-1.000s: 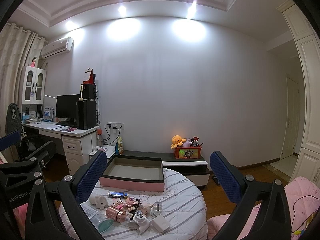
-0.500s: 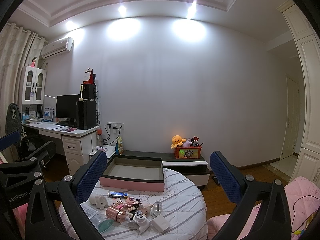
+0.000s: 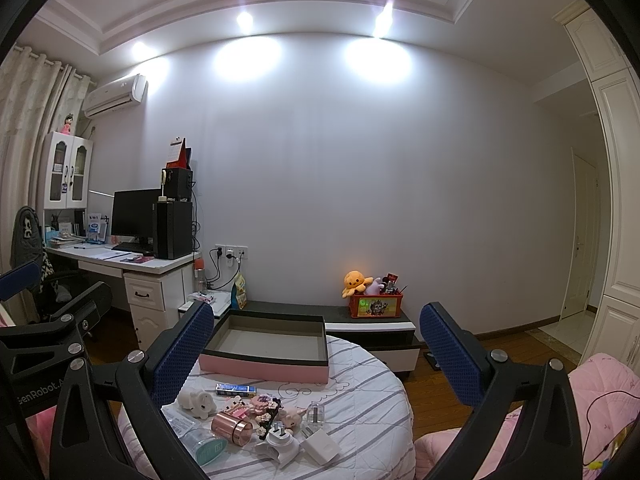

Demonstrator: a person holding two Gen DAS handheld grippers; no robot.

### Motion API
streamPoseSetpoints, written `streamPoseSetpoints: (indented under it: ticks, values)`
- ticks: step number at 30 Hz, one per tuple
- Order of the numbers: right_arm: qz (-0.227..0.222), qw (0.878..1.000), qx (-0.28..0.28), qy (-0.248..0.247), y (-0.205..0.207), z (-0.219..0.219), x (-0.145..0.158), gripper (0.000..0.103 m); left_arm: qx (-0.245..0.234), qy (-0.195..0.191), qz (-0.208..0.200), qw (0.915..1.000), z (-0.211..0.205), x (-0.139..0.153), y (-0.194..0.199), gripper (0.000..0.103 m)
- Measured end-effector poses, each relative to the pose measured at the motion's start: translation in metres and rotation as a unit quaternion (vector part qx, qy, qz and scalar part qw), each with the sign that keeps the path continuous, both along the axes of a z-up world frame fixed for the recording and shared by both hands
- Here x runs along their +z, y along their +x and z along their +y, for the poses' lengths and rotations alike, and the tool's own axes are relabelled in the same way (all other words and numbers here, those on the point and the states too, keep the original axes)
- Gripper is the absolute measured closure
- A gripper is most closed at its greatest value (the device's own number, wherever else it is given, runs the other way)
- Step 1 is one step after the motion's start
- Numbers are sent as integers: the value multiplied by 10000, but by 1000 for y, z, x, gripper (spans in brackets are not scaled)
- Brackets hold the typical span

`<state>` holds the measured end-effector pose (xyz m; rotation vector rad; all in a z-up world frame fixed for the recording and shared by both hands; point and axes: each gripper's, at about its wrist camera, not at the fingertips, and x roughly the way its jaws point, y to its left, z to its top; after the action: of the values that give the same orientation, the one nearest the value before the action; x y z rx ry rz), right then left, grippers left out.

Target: Organize rigid objects

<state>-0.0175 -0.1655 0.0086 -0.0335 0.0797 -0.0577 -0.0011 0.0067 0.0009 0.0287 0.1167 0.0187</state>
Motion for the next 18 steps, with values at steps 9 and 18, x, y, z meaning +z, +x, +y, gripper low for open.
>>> streamPoseSetpoints:
  ticks: [9,18]
  values:
    - [14,10000,-1,3,0,0,0,0,-5,-8,4,10000,0,0,0,0]
    - [37,10000,-5,7,2,-1,0,0,-13,-12,18,10000,1,-1,0,0]
